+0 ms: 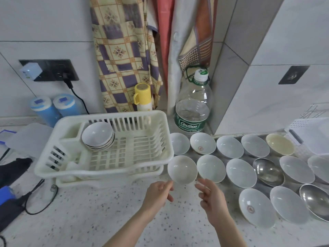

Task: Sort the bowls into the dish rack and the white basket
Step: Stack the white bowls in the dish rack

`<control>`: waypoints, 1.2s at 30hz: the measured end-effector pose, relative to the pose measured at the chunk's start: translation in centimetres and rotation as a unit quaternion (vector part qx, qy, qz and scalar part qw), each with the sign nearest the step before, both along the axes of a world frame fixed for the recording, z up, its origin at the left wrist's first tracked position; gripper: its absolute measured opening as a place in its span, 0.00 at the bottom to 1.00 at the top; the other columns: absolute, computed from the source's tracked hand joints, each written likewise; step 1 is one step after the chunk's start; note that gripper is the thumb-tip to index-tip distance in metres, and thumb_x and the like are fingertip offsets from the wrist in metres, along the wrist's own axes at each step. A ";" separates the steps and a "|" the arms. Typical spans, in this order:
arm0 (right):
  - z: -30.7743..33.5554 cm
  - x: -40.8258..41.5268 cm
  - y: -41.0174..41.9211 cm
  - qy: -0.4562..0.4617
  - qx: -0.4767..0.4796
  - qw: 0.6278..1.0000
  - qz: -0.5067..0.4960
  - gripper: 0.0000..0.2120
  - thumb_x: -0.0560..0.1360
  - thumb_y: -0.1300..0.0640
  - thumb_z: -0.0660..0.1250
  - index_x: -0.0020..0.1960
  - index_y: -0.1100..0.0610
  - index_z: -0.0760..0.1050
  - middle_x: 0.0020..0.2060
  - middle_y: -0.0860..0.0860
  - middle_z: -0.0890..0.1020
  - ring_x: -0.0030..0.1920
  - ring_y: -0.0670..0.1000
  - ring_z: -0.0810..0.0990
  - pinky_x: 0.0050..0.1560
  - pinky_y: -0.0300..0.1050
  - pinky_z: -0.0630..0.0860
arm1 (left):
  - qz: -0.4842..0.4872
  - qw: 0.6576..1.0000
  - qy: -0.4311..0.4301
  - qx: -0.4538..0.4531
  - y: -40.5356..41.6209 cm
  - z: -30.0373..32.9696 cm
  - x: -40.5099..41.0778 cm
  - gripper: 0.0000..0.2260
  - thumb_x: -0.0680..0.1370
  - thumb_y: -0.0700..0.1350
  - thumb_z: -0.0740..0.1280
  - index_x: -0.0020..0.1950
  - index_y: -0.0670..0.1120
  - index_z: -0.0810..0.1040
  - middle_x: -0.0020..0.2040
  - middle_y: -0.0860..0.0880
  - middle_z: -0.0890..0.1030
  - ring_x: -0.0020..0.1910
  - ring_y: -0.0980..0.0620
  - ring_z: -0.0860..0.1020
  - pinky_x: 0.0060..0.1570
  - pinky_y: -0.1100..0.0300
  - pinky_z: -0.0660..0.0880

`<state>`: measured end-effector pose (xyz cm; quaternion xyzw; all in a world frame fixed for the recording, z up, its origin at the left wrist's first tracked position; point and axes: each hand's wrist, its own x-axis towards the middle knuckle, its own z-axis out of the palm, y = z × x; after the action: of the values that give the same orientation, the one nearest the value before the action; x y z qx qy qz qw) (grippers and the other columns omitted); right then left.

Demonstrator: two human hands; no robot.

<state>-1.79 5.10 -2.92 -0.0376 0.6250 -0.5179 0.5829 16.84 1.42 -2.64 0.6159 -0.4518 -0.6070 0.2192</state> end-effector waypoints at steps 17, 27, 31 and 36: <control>-3.5 -5.9 -2.2 0.021 0.090 0.995 0.037 0.11 0.78 0.51 0.64 0.57 0.54 0.73 0.47 0.54 0.86 0.29 0.48 0.75 0.19 0.37 0.61 | 0.184 0.973 0.081 0.114 -1.4 -4.9 -7.0 0.05 0.81 0.47 0.62 0.57 0.50 0.73 0.43 0.42 0.87 0.24 0.53 0.69 0.20 0.64 0.60; -2.6 -5.4 -2.0 0.051 0.082 0.995 -0.021 0.05 0.75 0.62 0.60 0.46 0.61 0.75 0.36 0.59 0.86 0.22 0.46 0.58 0.18 0.35 0.57 | 0.181 0.964 0.139 0.139 -1.8 -4.9 -6.3 0.09 0.80 0.38 0.59 0.58 0.46 0.74 0.45 0.38 0.86 0.23 0.56 0.64 0.19 0.66 0.59; -1.0 -4.7 -1.5 0.042 0.051 0.996 -0.056 0.05 0.75 0.62 0.60 0.47 0.60 0.74 0.35 0.57 0.86 0.24 0.46 0.58 0.18 0.35 0.57 | 0.169 0.971 0.111 0.127 -1.4 -4.5 -5.6 0.09 0.78 0.36 0.60 0.56 0.43 0.75 0.42 0.37 0.86 0.22 0.56 0.63 0.19 0.65 0.59; 2.1 -4.3 -1.8 0.077 -0.021 0.993 -0.087 0.04 0.73 0.62 0.61 0.45 0.60 0.74 0.35 0.58 0.86 0.20 0.44 0.57 0.18 0.35 0.57 | 0.074 0.990 0.019 0.120 -0.2 -2.1 -4.2 0.06 0.77 0.37 0.61 0.50 0.42 0.77 0.37 0.39 0.86 0.19 0.56 0.62 0.20 0.65 0.57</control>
<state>-6.08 3.30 -0.79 -0.0350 0.6582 -0.5751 0.4845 12.63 1.19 -4.78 0.6580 -0.3247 -0.6504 0.1965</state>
